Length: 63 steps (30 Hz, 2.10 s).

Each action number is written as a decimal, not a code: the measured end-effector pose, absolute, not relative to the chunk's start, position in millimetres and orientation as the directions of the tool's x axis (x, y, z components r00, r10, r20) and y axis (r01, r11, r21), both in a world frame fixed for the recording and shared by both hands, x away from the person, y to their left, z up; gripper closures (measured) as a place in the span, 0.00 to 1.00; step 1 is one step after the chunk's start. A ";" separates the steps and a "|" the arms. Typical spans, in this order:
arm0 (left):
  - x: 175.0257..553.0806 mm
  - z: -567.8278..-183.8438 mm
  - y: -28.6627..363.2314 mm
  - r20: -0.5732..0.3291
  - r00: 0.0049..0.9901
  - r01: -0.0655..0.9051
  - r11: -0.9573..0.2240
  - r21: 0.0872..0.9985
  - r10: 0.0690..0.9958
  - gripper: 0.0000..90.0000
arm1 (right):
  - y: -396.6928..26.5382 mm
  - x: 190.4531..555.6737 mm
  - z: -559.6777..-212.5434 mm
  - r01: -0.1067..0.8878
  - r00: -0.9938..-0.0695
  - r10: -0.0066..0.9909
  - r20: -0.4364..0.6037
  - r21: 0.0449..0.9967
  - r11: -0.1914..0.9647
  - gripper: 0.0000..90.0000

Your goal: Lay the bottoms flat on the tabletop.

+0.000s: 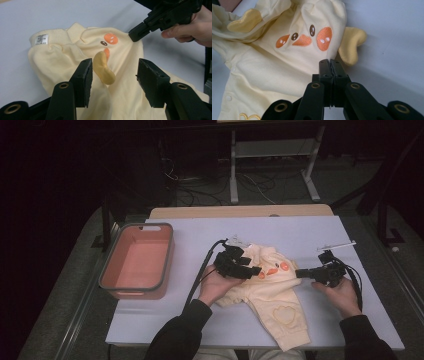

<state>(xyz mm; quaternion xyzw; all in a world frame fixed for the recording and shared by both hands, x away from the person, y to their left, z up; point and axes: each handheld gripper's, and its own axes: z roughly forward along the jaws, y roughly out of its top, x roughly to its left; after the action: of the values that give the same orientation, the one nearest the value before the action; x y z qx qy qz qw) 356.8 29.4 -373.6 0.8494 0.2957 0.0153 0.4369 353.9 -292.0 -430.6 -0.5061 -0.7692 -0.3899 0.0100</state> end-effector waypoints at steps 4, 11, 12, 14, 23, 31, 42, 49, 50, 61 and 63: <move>359.9 -379.6 23.4 -0.227 0.822 0.493 -0.455 0.741 0.522 0.51 | -292.2 354.3 -430.9 0.789 -0.485 0.771 0.412 0.586 0.183 0.97; 362.1 -387.5 14.8 -0.201 0.818 0.491 -0.473 0.732 0.539 0.52 | -291.8 354.6 -431.1 0.790 -0.485 0.772 0.411 0.584 0.186 0.97; 362.4 -388.3 14.0 -0.195 0.819 0.490 -0.480 0.728 0.540 0.52 | -291.7 354.7 -431.1 0.791 -0.485 0.772 0.411 0.583 0.186 0.97; 362.9 -391.2 11.0 -0.184 0.816 0.490 -0.487 0.723 0.548 0.52 | -291.7 354.9 -431.4 0.791 -0.485 0.772 0.410 0.583 0.187 0.97; 368.3 -407.0 2.6 -0.092 0.810 0.474 -0.555 0.683 0.579 0.65 | -291.5 355.4 -432.0 0.790 -0.486 0.772 0.409 0.583 0.189 0.97; 373.5 -408.4 10.7 -0.106 0.805 0.481 -0.538 0.692 0.584 0.95 | -291.6 355.7 -432.3 0.790 -0.487 0.771 0.411 0.583 0.189 0.97; 386.4 -377.4 68.3 -0.197 0.735 0.535 -0.376 0.756 0.648 0.96 | -290.6 355.6 -432.6 0.792 -0.487 0.771 0.411 0.579 0.191 0.97; 398.8 -378.5 104.9 -0.239 0.664 0.590 -0.299 0.750 0.709 0.96 | -290.4 356.0 -433.3 0.793 -0.487 0.771 0.410 0.577 0.194 0.97; 399.7 -379.9 107.4 -0.239 0.656 0.595 -0.295 0.748 0.716 0.96 | -290.3 356.1 -433.5 0.795 -0.486 0.771 0.412 0.576 0.194 0.97; 417.2 -411.9 131.1 -0.255 0.555 0.688 -0.265 0.676 0.792 0.96 | -290.0 356.7 -434.8 0.801 -0.484 0.770 0.416 0.566 0.197 0.97; 420.6 -415.3 133.0 -0.263 0.546 0.697 -0.258 0.669 0.795 0.96 | -289.8 357.3 -435.5 0.803 -0.483 0.770 0.418 0.561 0.199 0.97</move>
<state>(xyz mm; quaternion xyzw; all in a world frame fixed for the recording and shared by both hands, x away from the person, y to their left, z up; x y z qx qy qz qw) 420.6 133.0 -415.3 0.7905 0.4719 0.0638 0.3852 357.3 -289.8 -435.5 -0.5080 -0.7740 -0.3774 0.0223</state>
